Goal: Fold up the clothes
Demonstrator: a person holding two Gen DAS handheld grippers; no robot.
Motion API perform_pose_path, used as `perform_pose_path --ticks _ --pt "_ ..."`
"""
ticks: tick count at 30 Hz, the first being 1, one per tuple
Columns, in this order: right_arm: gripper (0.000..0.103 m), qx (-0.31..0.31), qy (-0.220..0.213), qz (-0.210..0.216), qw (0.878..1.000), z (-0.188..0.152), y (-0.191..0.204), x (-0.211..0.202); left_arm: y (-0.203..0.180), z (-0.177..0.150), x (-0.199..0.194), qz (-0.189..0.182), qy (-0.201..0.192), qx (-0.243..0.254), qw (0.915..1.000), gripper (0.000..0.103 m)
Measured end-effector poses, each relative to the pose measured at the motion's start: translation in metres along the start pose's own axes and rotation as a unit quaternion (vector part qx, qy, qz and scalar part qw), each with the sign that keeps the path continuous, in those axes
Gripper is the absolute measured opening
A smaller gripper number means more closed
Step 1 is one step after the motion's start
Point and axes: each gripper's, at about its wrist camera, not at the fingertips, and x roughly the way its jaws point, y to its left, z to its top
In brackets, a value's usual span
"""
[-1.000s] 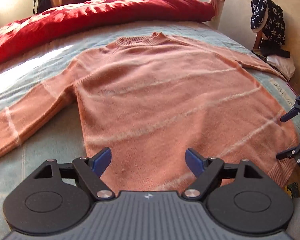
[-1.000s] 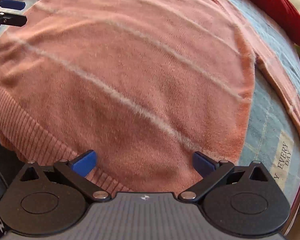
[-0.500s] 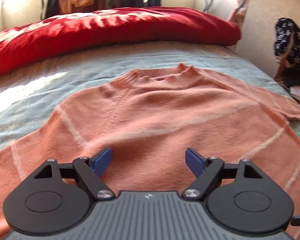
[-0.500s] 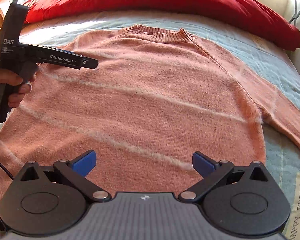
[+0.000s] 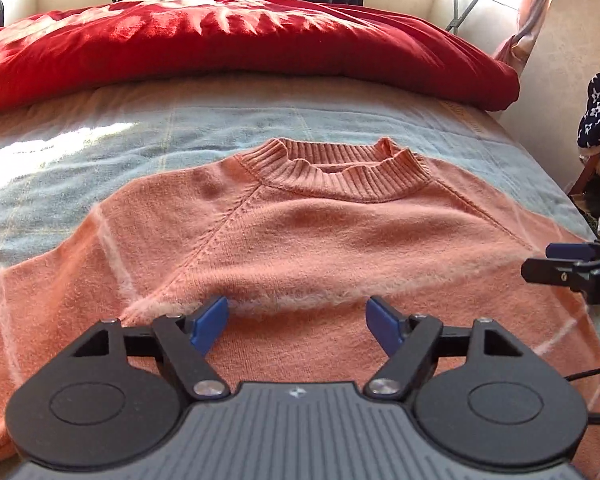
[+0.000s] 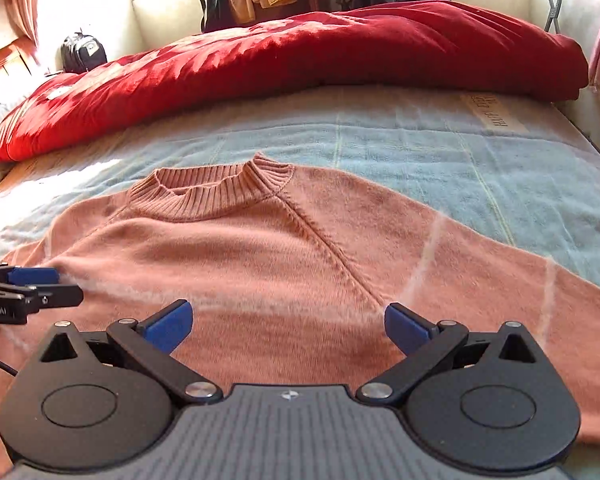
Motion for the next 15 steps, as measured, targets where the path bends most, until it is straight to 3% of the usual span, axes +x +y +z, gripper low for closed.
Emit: perform_pose_path --ticks 3,5,9,15 --pt "0.103 -0.036 0.019 -0.021 0.999 -0.007 -0.001 0.019 0.006 -0.009 0.002 0.000 0.003 0.037 0.9993 0.077" --pt "0.103 -0.031 0.014 -0.025 0.999 -0.019 -0.011 0.010 0.010 -0.019 -0.006 0.009 0.010 0.064 0.9979 0.077" --pt "0.103 -0.019 0.018 -0.034 0.999 -0.033 -0.025 -0.004 0.021 -0.020 -0.029 0.011 0.039 0.046 0.9981 0.077" --pt "0.103 -0.008 0.032 -0.074 0.997 -0.024 -0.012 0.008 0.041 0.003 -0.048 -0.003 0.016 0.058 0.9982 0.077"
